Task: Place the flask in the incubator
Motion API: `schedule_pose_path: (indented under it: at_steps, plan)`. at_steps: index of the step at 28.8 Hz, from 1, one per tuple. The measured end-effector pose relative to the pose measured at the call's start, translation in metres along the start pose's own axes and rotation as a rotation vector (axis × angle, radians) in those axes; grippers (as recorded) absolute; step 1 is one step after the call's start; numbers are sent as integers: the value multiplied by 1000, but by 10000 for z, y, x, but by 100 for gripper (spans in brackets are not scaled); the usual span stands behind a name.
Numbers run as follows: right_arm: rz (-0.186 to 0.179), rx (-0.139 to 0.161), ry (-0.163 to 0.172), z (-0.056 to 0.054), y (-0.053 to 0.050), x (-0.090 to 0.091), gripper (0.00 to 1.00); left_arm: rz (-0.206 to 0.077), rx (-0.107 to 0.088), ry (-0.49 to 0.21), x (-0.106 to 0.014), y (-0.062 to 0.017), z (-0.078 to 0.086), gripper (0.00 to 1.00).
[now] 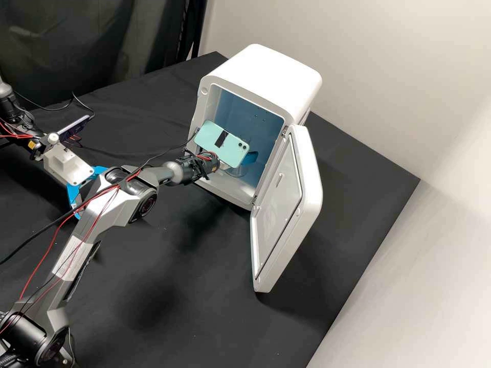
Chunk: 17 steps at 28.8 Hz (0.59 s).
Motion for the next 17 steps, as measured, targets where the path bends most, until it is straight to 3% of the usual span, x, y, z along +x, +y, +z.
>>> schedule_pose_path:
  at_steps: [4,17]
  plan:
    - [-25,9,-6,5,-23,0,100,0,0,0,0,0,0,100]
    - [-24,2,-3,28,-14,9,100,0,0,0,0,0,0,100]
